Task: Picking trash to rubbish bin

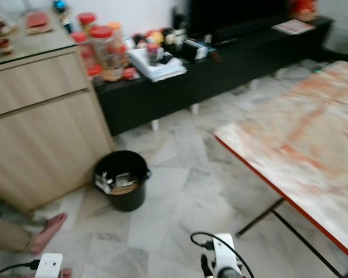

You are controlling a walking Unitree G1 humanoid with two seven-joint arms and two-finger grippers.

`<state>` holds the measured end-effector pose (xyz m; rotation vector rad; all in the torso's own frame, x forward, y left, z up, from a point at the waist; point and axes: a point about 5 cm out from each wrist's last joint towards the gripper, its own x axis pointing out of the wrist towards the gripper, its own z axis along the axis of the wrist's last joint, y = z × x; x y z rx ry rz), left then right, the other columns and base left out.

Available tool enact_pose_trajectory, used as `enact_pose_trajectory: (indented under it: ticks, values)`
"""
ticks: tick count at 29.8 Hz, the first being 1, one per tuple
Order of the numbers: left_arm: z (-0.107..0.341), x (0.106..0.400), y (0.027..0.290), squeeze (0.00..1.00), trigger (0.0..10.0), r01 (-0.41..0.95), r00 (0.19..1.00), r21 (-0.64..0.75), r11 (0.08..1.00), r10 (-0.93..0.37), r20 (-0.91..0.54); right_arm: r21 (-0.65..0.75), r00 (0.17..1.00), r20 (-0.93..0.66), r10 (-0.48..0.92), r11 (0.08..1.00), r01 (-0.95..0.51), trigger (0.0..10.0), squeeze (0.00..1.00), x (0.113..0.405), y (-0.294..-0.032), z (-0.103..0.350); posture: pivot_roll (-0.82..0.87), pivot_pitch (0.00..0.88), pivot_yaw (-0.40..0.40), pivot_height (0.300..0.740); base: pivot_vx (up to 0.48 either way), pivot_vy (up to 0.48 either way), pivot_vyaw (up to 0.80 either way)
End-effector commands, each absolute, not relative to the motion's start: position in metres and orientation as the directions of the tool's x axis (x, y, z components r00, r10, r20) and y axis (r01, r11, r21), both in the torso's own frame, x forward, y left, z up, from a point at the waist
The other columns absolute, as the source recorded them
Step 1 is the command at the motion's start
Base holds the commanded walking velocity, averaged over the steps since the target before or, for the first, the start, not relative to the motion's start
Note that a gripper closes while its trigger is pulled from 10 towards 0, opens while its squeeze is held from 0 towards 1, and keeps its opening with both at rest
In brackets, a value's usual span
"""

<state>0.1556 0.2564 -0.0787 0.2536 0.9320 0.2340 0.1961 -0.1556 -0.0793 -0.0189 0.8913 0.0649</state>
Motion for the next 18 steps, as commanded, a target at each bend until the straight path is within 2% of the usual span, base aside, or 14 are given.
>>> enact_pose_trajectory:
  ticks: [1, 3, 10, 18]
  values:
    - [-0.0798, 0.156, 0.2533, 0.0, 10.0, -0.078, 0.569, 0.311, 0.947, 0.298, -0.766, -0.009, 0.61, -0.792, 0.02, 0.999, -0.045, 10.0, 0.0, 0.1883, -0.1644, -0.0829, 0.11, 0.135, 0.007, 0.74, 0.349, 0.0, 0.0]
    - [-0.0797, 0.1561, 0.2536, 0.0, 10.0, -0.078, 0.569, 0.313, 0.946, 0.3, -0.765, -0.016, 0.613, -0.79, 0.02, 0.998, -0.053, 10.0, 0.0, 0.189, -0.1645, -0.0824, 0.12, 0.135, 0.006, 0.74, 0.341, 0.0, 0.21]
    - [-0.0786, 0.1555, 0.2571, 0.0, 10.0, -0.083, 0.572, 0.322, 0.943, 0.31, -0.76, -0.02, 0.611, -0.792, 0.015, 0.999, -0.049, 10.0, 0.0, 0.1879, -0.1643, -0.083, 0.12, 0.127, 0.012, 0.74, 0.334, 0.0, 0.78]
    - [-0.0766, 0.156, 0.2625, 0.0, 10.0, -0.085, 0.575, 0.342, 0.936, 0.327, -0.75, -0.026, 0.616, -0.788, -0.013, 1.0, -0.012, 10.0, 0.0, 0.1882, -0.166, -0.0827, 0.13, 0.114, 0.016, 0.74, 0.33, 0.0, 0.0]
